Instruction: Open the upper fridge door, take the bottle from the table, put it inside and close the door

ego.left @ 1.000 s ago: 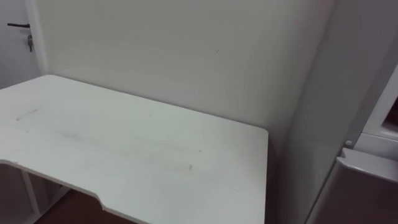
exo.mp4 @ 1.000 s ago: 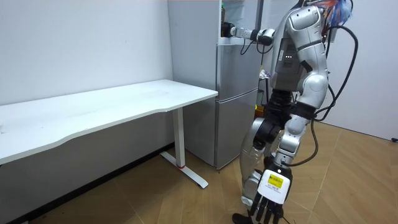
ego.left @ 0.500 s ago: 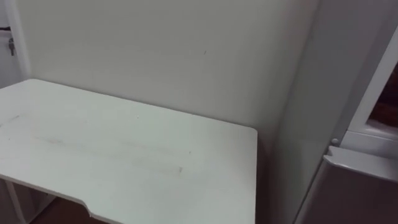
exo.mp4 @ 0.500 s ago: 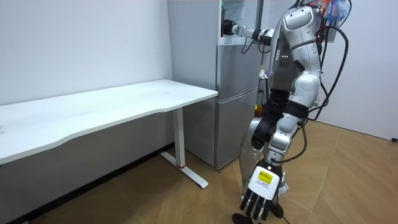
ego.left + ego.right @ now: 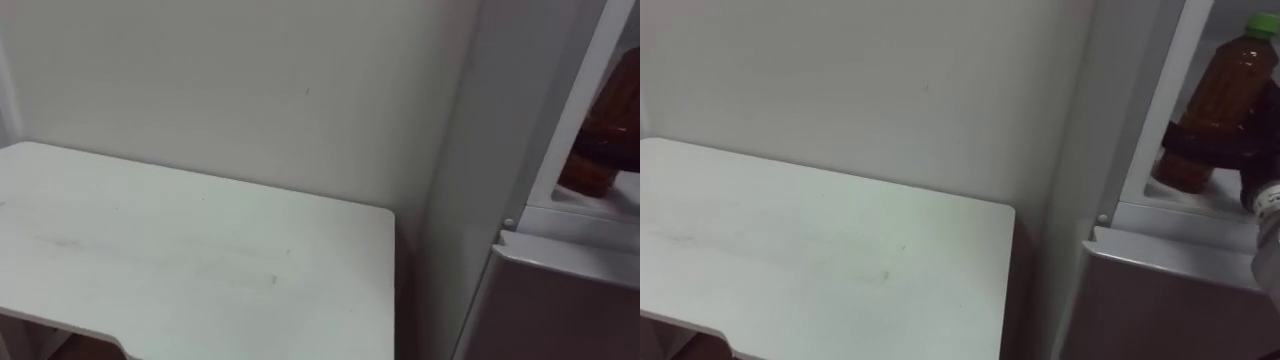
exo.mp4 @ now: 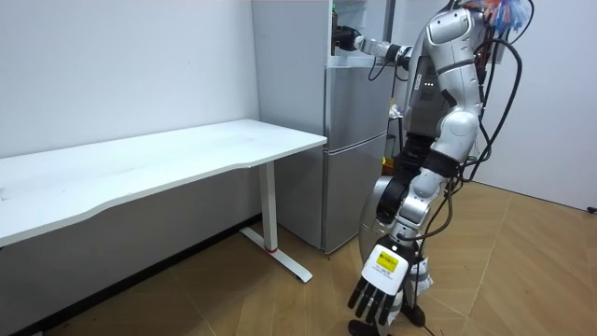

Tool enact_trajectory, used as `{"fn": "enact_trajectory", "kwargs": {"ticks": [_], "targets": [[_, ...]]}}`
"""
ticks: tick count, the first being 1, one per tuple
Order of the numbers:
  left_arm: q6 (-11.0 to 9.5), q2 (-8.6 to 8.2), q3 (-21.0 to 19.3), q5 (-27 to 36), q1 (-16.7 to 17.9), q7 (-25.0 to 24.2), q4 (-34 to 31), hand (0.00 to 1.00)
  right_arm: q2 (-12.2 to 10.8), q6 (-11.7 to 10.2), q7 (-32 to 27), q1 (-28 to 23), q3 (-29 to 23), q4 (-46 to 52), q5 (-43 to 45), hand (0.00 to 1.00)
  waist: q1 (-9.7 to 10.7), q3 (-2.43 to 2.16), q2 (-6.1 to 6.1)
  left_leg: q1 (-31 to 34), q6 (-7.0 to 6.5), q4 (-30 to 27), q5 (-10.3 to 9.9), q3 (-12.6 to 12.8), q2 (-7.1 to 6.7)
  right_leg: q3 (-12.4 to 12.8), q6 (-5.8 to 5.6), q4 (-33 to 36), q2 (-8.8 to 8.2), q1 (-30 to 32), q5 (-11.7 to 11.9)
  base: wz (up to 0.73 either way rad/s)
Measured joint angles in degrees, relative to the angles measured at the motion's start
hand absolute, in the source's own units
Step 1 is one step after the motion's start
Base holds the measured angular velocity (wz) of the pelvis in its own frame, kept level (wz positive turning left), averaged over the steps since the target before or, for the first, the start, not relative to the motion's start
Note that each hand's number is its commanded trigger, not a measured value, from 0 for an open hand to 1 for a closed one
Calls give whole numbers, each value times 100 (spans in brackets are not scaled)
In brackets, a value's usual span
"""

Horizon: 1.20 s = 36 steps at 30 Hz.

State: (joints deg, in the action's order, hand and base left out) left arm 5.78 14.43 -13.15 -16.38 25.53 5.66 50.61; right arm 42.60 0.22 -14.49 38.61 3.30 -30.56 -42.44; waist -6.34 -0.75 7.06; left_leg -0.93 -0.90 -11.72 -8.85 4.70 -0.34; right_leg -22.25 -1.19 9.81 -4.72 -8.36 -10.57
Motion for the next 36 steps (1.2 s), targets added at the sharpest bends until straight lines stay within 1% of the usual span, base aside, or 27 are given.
{"fn": "enact_trajectory", "kwargs": {"ticks": [5, 10, 12, 15, 17, 23, 27, 28, 30, 32, 34, 36], "targets": [[2, -10, -1, -3, -1, -9, 0, 0, 0, 0, -106, -24, -12, 65, 4, 0, 3, 2, 2, -38, 0, 10, -2, 3, 3, -8, -1, -6, -2, -37, -1, 0], [7, -70, -1, -7, -9, -18, -2, 0, 0, 0, -138, -231, -83, 338, 35, 0, 31, 1, 2, -26, -1, 5, -2, 16, 3, -11, -2, -15, -6, -26, -1, 0], [7, -75, -1, -6, -11, -18, -5, 0, 0, 0, -161, -403, -173, 591, 119, 0, 26, 1, -1, -22, -1, 5, -2, 34, 3, -11, -3, -18, -7, -12, -2, -2], [7, -88, -2, -19, -15, -17, -5, 0, -1, 0, -162, -450, -236, 705, 250, 0, 29, 10, -26, -24, -3, 6, -3, 64, 4, 11, -3, -18, -8, -2, -2, -5], [7, -94, -2, -44, -29, -16, -6, 0, -1, 0, -166, -455, -247, 773, 272, 0, 32, 7, -46, -28, -4, 10, -4, 73, 4, 19, -3, -18, -10, 6, -2, 0], [7, -114, -6, -41, -40, -12, -60, 0, 0, -1, -321, -855, -474, 1295, 281, 0, 45, 6, -57, -53, -4, 31, -4, 74, 2, 18, -14, -30, -11, 42, -11, 0], [6, -174, -7, -40, -44, -12, -65, 0, -1, -1, -369, -899, -483, 1549, 337, 0, 126, 7, -66, -57, -4, 27, -4, 93, 4, 27, -14, -31, -12, 51, -11, 0], [6, -174, -7, -31, -50, -12, -64, 0, -1, -1, -372, -921, -483, 1602, 417, 0, 118, 7, -65, -60, -4, 26, -4, 108, 8, 34, -14, -30, -10, 48, -11, -8], [0, -175, -9, 1, -116, -9, -18, 0, -2, -3, -453, -1004, -483, 1823, 511, 0, 105, 22, -80, -66, -1, 43, -6, 188, 57, 100, -8, -16, 5, 35, -6, -13], [-24, -179, -4, 5, -143, 4, 3, 0, -2, -10, -567, -1091, -488, 1975, 508, 0, 115, 31, -93, -66, 0, 43, -7, 191, 71, 99, -6, -10, 6, 36, -3, -3], [-48, -205, 0, 1, -144, 32, 1, 0, -2, -18, -666, -1133, -488, 2063, 509, 0, 126, 50, -121, -64, 0, 40, -16, 203, 84, 100, -3, -6, 6, 38, 3, -2], [-86, -230, 0, -5, -144, 43, 3, 0, -20, -19, -828, -1318, -614, 2301, 513, 0, 135, 49, -152, -42, -2, 34, -31, 228, 95, 105, -1, -4, 6, 62, 13, -5]]}}
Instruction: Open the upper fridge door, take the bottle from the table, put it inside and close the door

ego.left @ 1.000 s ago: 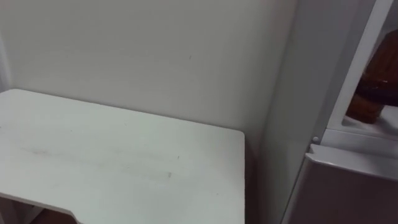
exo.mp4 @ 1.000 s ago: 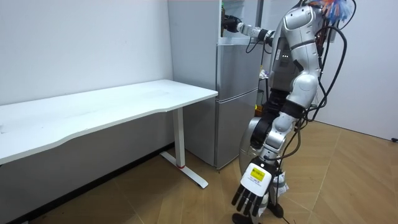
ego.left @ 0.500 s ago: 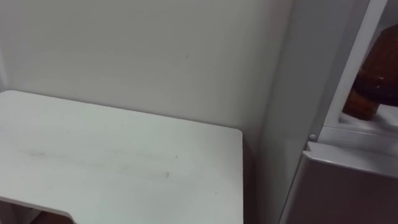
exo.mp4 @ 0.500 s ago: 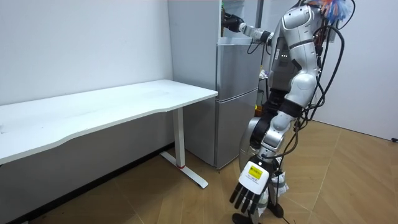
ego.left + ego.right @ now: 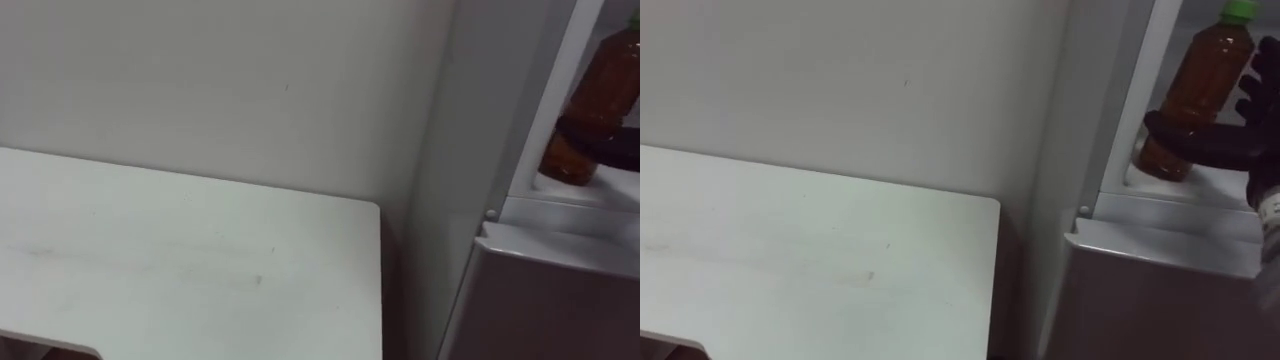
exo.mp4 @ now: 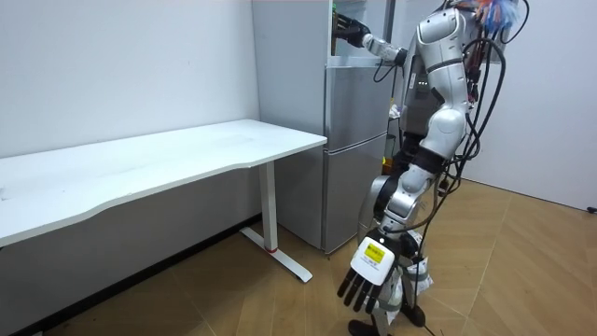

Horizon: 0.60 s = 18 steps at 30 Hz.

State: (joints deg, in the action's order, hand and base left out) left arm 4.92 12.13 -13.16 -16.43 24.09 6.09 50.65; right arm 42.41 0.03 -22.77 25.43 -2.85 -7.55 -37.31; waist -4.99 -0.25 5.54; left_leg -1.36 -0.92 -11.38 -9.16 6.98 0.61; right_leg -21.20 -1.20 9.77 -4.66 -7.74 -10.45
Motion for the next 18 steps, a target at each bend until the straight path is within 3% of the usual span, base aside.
{"fn": "enact_trajectory", "kwargs": {"ticks": [5, 9, 18], "targets": [[-19, -6, -1, 4, 51, -1, 4, 0, -244, -149, -270, -343, -492, 672, 163, 0, 16, -26, -46, 32, -2, -2, 1, 25, -40, 56, -2, -3, 5, 75, 1, -2], [-60, -13, 0, 7, 42, 0, 12, 0, -261, -327, -446, -415, -617, 834, 222, 0, 59, -22, -57, 21, -2, 2, 2, 42, -40, 66, -3, -18, 7, 40, 1, -1], [-69, -81, -1, 19, 39, 56, 47, 0, -503, -369, -689, -881, -912, 983, 640, 0, 156, -26, -26, 54, 0, 15, 5, 55, -38, 126, -5, -88, 23, 139, -1, -1]]}}
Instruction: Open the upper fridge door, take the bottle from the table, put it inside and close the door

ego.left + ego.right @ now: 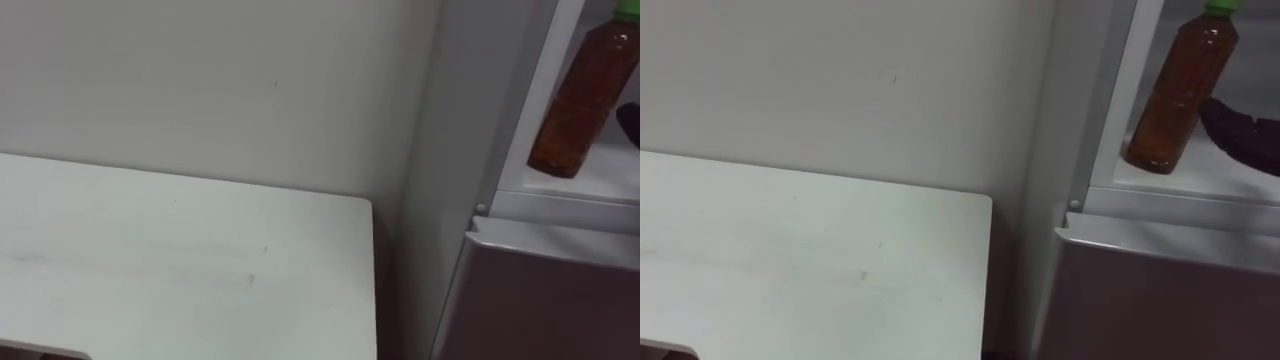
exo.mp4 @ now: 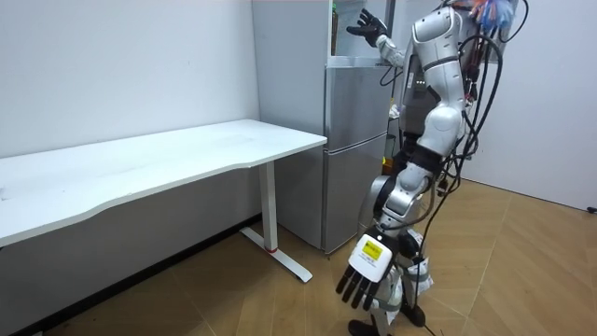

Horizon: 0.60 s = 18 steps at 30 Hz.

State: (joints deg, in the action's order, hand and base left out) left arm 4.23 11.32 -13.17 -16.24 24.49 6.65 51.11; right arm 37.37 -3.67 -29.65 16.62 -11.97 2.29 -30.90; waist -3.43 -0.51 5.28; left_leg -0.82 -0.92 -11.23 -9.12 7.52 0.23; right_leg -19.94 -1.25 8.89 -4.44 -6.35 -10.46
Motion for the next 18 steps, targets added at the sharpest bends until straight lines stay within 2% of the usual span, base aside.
{"fn": "enact_trajectory", "kwargs": {"ticks": [4, 8, 11, 13, 14, 15, 18], "targets": [[-76, -9, -5, 0, -8, 141, 92, 0, -229, -4, -189, -328, -118, 656, 114, 0, 16, -3, -8, -66, 15, 58, 6, 58, 15, 75, 7, 6, 25, -6, 5, -10], [-183, -18, 20, 93, -16, 166, 197, 0, -394, -172, -184, -739, -128, 1282, 149, 0, 42, 4, -18, -148, 31, 129, -4, 135, 34, 121, 10, 14, 31, -35, 7, -10], [-258, -89, 25, 101, -23, 169, 239, 0, -451, -261, -59, -973, -132, 1552, -337, 0, 16, 29, -70, -227, 32, 167, -24, 239, 59, 218, 7, 71, 28, -71, 7, -18], [-317, -147, 26, 101, -25, 170, 262, 0, -630, -326, 90, -1063, -132, 1720, -546, 0, 15, 50, -107, -250, 33, 158, -59, 312, 108, 264, 7, 89, 30, -68, 7, -18], [-354, -166, 68, 102, -52, 173, 334, 0, -754, -376, 179, -1128, -131, 1847, -710, 0, 40, 69, -163, -243, 30, 121, -85, 315, 114, 265, 7, 89, 30, -56, 7, -7], [-355, -167, 157, 102, -85, 173, 409, 0, -872, -426, 262, -1186, -129, 1963, -830, 0, 79, 65, -182, -237, 27, 85, -101, 314, 115, 267, 3, 89, 29, -55, 5, -3], [-353, -167, 286, 102, -129, 173, 456, 0, -1020, -466, 449, -1285, -128, 2124, -1072, 0, 161, 62, -212, -205, 17, 16, -118, 324, 113, 279, -6, 70, 23, -44, -5, 0]]}}
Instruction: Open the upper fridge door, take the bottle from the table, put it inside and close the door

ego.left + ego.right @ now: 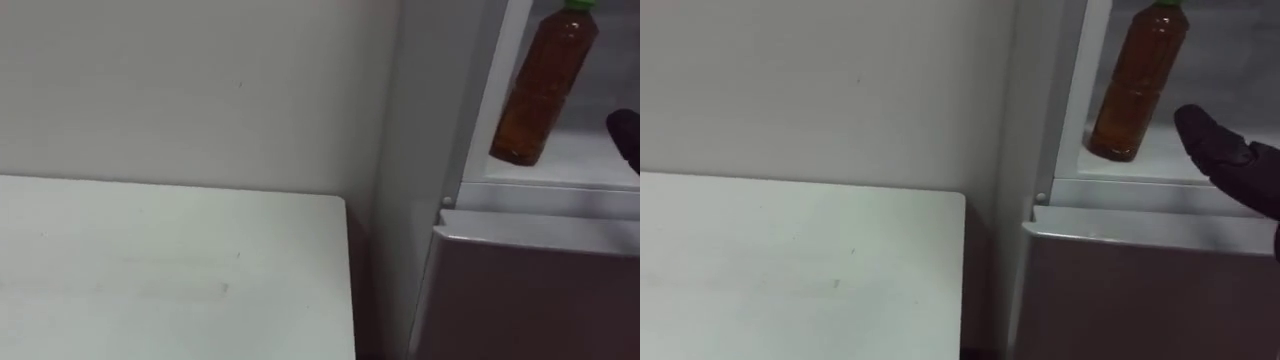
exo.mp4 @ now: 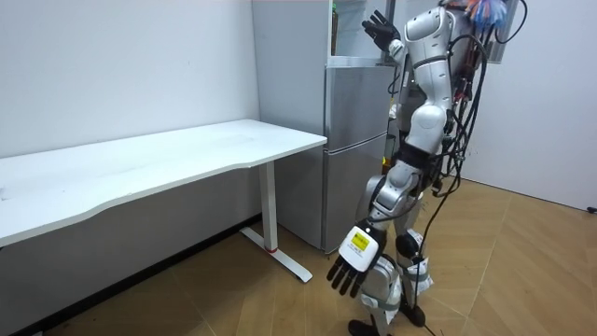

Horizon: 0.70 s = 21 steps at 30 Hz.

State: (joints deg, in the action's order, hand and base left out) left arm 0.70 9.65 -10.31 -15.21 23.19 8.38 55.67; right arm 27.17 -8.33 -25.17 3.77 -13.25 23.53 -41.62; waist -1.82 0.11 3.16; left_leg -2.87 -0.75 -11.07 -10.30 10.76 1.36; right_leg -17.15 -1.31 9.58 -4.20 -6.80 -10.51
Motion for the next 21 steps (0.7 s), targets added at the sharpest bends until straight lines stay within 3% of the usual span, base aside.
{"fn": "enact_trajectory", "kwargs": {"ticks": [4, 9, 13, 16, 17, 21], "targets": [[3, 0, 3, -2, -54, 0, 1, 0, -81, -49, 193, -182, -4, 137, -217, 0, 39, -22, -22, 21, -8, -40, -4, 21, 1, 41, 7, 13, 0, 56, -4, -1], [2, -8, 8, -22, -167, -2, 69, 0, -440, -50, 579, -285, -6, 190, -587, 0, 70, -72, -126, 0, -4, -51, -7, 105, 2, 153, 14, 17, 25, 85, 7, -9], [1, -6, 230, -4, -250, -1, 191, 0, -593, -82, 975, -337, 95, 176, -877, 0, 94, -47, -222, 4, 8, -40, -19, 163, 5, 238, 18, 13, 42, 120, 10, -10], [-2, -18, 451, 4, -370, 1, 311, 0, -793, -101, 1375, -663, 184, 135, -1215, 0, 111, -37, -276, -3, 11, -30, -22, 165, 6, 282, 18, 11, 48, 132, 9, 0], [-5, -27, 497, 3, -452, 2, 370, 0, -915, -99, 1500, -819, 267, 97, -1264, 0, 136, -54, -297, -3, 12, -25, -22, 164, 7, 282, 18, 13, 50, 134, 9, 0], [-62, -107, 482, 3, -584, 4, 439, 0, -1304, -76, 1881, -1234, 327, -122, -1591, 0, 161, -48, -359, 37, 11, -15, -22, 173, 2, 288, 18, 25, 43, 179, 9, 0]]}}
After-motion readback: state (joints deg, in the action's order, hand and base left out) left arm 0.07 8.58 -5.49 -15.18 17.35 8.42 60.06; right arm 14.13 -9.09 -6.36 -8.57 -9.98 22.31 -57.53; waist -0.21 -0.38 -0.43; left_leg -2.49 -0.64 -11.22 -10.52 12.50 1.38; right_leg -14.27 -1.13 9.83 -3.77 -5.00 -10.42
